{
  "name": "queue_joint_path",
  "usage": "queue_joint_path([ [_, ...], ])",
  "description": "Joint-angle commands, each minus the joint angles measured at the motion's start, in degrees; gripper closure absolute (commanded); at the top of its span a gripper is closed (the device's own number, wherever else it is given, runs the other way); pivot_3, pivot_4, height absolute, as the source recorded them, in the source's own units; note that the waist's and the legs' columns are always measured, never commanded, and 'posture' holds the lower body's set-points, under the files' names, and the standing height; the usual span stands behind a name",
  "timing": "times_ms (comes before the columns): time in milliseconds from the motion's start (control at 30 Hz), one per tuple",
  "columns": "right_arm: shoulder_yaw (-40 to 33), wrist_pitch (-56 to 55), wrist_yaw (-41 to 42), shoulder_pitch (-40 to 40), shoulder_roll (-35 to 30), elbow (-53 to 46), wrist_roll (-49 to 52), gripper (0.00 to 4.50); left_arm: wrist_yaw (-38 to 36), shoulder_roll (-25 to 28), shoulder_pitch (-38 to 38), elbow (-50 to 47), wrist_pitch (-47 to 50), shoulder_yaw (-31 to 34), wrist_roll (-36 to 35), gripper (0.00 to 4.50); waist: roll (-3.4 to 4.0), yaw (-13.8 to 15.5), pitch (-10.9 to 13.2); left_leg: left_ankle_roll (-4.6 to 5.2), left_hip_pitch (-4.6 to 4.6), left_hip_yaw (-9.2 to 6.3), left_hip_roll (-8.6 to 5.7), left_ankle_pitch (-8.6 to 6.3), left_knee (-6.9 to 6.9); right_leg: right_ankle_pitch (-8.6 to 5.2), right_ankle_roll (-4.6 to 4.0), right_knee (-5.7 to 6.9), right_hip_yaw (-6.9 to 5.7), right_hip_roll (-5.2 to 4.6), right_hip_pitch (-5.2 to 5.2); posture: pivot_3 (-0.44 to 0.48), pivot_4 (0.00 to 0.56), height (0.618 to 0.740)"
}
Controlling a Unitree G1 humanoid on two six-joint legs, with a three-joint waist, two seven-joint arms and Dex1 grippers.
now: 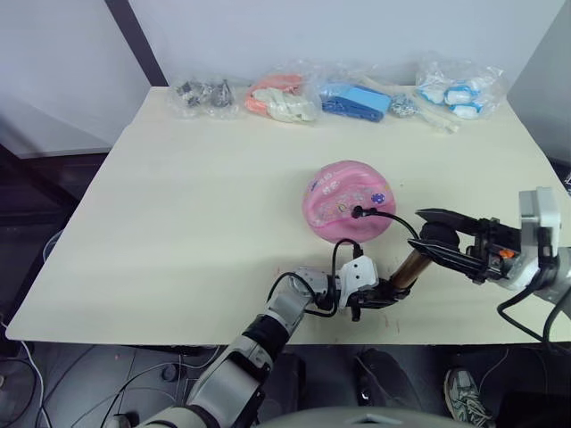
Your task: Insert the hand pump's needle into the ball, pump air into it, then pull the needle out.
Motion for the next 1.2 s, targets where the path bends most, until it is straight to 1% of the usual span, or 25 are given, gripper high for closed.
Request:
queue_joint_path([
  [33, -3.9, 1.6, -0.6, -2.7, -2.0, -4.1, 7.5, 2.48, 1.8, 0.7, -0.2, 1.5, -0.1, 1.3, 0.7, 3.43, 0.0, 0.0, 0.0, 0.0, 0.0, 0.0, 0.0, 0.0, 0.0, 0.0, 0.0, 0.0, 0.0, 0.0, 0.0, 0.0, 0.15, 0.736],
  [367, -10.8, 5.2, -4.5, -8.0, -8.2, -3.0, 15.0, 2.48, 1.9, 0.4, -1.1, 2.5, -0.2, 1.2, 1.0, 3.43, 0.0, 0.0, 0.0, 0.0, -0.01, 0.02, 0.01, 0.0, 0.0, 0.0, 0.0, 0.0, 0.01, 0.0, 0.0, 0.0, 0.15, 0.736],
  [600, -12.4, 6.9, -5.3, -11.5, -12.1, -2.2, 17.7, 2.48, 1.9, 0.2, -1.8, 3.5, -0.4, 1.1, 1.2, 3.43, 0.0, 0.0, 0.0, 0.01, 0.0, 0.04, 0.02, 0.0, 0.0, 0.0, 0.0, 0.0, 0.02, 0.0, 0.0, 0.0, 0.15, 0.736],
  [767, -13.0, 9.9, -6.4, -14.8, -14.8, -0.2, 24.0, 2.48, 1.9, 0.1, -2.0, 4.3, -1.0, 1.1, 1.4, 3.43, 0.0, 0.0, 0.0, 0.01, -0.01, 0.06, 0.04, 0.0, 0.0, 0.0, 0.0, 0.01, 0.04, -0.02, 0.0, 0.0, 0.15, 0.736],
  [867, -11.7, 11.2, -4.8, -12.9, -14.9, -0.3, 22.6, 2.48, 2.0, -0.2, -2.2, 4.9, -1.6, 1.0, 1.5, 3.43, -0.01, 0.1, 0.0, 0.02, -0.04, 0.03, 0.05, -0.01, 0.0, 0.0, -0.01, -0.01, 0.0, -0.02, -0.01, 0.0, 0.15, 0.736],
  [1100, -5.8, 6.0, -1.5, -4.9, -8.9, -3.2, 11.3, 2.48, 2.2, -1.0, -2.4, 5.8, -2.5, 1.1, 2.3, 3.43, -0.16, 0.0, -0.2, 0.04, 0.04, 0.06, 0.04, -0.02, 0.0, 0.0, 0.0, -0.01, 0.01, 0.0, 0.07, 0.0, 0.15, 0.736],
  [1200, -4.0, 3.8, -0.4, -2.2, -6.6, -3.3, 8.1, 2.48, 2.1, -1.1, -2.3, 5.8, -2.5, 1.3, 2.4, 3.43, -0.28, 0.0, -0.3, 0.04, 0.12, 0.04, 0.04, -0.02, 0.0, 0.0, 0.01, -0.02, -0.01, 0.02, 0.15, 0.0, 0.15, 0.736],
])
